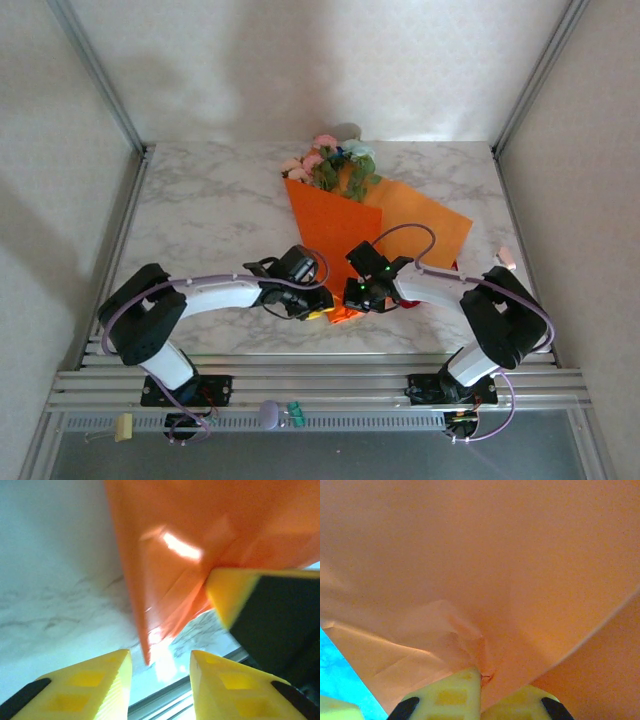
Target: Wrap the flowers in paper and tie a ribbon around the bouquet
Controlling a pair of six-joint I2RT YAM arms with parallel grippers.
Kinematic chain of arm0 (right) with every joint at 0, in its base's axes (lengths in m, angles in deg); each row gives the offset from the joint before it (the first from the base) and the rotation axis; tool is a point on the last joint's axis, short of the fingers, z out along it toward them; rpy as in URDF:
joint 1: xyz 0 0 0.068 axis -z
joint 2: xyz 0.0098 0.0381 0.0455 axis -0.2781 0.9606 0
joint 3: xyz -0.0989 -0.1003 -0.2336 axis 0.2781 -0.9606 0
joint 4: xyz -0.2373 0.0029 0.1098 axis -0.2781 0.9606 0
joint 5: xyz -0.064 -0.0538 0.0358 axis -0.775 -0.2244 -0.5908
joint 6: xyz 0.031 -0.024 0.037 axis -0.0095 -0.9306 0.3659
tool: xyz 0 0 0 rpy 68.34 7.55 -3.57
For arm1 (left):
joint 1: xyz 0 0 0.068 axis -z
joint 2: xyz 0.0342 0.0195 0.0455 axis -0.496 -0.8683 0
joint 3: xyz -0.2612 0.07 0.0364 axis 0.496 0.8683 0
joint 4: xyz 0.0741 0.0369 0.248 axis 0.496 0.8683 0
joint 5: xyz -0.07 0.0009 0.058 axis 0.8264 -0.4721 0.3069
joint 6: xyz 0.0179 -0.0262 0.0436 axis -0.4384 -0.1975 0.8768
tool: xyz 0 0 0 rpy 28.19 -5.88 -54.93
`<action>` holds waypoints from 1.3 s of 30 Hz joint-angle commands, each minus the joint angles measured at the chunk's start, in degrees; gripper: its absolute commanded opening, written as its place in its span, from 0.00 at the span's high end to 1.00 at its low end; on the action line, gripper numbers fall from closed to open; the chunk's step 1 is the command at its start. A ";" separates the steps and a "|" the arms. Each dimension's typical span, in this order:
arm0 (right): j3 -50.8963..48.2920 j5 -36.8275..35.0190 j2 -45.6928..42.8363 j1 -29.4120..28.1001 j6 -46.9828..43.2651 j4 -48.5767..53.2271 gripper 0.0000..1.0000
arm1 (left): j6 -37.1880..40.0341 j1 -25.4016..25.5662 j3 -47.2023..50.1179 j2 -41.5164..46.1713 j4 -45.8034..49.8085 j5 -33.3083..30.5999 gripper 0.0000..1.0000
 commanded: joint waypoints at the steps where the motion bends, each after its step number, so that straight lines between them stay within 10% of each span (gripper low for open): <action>1: -2.95 1.33 1.07 0.45 0.35 0.57 1.00 | -1.11 0.78 1.40 -0.18 -3.55 1.75 0.67; 17: -5.04 0.91 0.34 0.44 0.72 0.30 1.00 | -5.27 3.47 3.10 -5.46 -12.27 -1.01 0.75; 23: -5.17 -0.74 -2.34 1.88 0.28 2.45 1.00 | -5.41 3.47 2.06 -7.16 -13.20 -1.54 1.00; 29: -4.91 -0.19 -2.88 2.21 -1.09 2.70 1.00 | -5.02 3.33 1.79 -5.84 -11.15 -2.55 1.00; 33: -4.89 0.82 -1.87 2.20 -1.13 1.70 1.00 | -4.03 1.58 2.26 -4.19 -10.37 -4.30 0.59; 39: -4.55 1.25 -0.99 2.20 -1.21 1.37 1.00 | -2.30 -1.35 1.54 -5.57 -13.06 -3.90 0.60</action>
